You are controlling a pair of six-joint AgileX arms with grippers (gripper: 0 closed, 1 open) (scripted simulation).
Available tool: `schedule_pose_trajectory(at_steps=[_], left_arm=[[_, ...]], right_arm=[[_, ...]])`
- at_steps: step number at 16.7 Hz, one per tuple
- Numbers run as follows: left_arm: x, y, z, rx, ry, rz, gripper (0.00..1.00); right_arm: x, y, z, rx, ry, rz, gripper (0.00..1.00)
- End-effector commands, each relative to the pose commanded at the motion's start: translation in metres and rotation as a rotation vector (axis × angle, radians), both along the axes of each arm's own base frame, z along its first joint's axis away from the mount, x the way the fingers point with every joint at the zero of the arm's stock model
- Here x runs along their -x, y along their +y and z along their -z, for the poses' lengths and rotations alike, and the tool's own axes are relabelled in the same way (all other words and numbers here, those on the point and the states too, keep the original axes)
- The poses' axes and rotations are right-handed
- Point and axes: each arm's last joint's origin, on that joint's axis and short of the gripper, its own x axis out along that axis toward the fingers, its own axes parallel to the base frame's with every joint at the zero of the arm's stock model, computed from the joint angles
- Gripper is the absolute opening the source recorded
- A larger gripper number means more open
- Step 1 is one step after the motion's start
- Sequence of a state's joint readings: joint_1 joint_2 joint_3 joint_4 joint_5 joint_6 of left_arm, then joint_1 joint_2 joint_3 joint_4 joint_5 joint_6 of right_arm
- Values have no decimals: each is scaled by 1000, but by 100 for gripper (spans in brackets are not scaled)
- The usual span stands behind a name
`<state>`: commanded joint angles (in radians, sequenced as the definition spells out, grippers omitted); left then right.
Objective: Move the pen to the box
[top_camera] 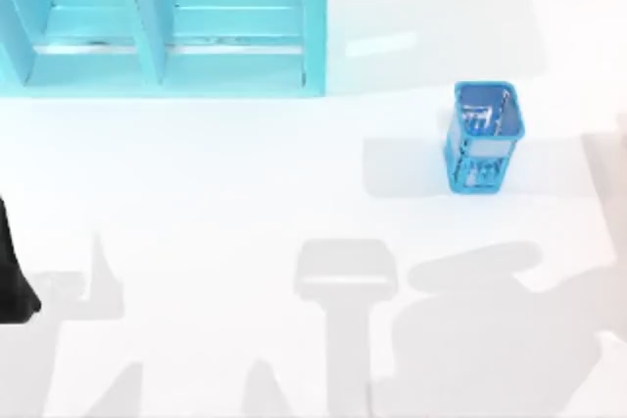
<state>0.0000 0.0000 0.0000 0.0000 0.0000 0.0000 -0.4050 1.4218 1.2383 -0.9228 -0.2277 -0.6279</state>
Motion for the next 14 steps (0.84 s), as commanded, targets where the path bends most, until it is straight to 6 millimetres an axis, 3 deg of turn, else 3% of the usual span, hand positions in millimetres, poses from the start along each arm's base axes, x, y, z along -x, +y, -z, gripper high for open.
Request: schedule_pose_trajectory(at_steps=[8, 14], left_arm=[[0, 0, 0, 0, 0, 0, 100], [0, 0, 0, 0, 0, 0, 100]], right_arm=[[0, 0, 0, 0, 0, 0, 98], [0, 0, 0, 0, 0, 0, 100]])
